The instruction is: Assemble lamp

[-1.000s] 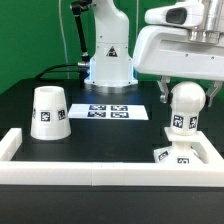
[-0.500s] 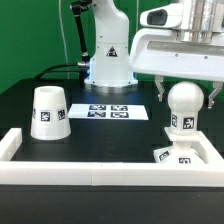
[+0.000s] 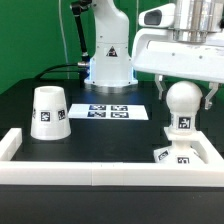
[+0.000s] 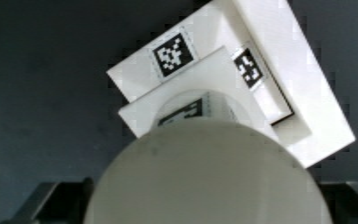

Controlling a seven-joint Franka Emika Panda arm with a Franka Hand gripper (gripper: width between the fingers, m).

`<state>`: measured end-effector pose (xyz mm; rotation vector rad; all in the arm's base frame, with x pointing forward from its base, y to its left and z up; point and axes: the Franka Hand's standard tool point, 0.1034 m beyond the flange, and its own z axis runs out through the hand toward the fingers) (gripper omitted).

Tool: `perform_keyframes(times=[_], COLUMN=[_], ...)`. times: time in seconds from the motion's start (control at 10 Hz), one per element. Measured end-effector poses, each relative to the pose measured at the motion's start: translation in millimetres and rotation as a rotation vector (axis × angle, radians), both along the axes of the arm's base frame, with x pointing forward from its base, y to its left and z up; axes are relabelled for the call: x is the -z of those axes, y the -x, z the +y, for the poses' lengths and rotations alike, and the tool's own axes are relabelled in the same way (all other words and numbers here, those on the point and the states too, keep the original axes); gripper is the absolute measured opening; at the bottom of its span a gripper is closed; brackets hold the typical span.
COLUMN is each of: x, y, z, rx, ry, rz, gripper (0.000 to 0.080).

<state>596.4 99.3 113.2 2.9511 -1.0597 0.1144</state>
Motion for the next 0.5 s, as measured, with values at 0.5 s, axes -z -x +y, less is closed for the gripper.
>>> perform_keyframes(times=[0.5], x=[2.2], y=[2.9], z=[-2.3], rx=[0.4], ry=[-0.071], rz=[0.015], gripper=[0.0579])
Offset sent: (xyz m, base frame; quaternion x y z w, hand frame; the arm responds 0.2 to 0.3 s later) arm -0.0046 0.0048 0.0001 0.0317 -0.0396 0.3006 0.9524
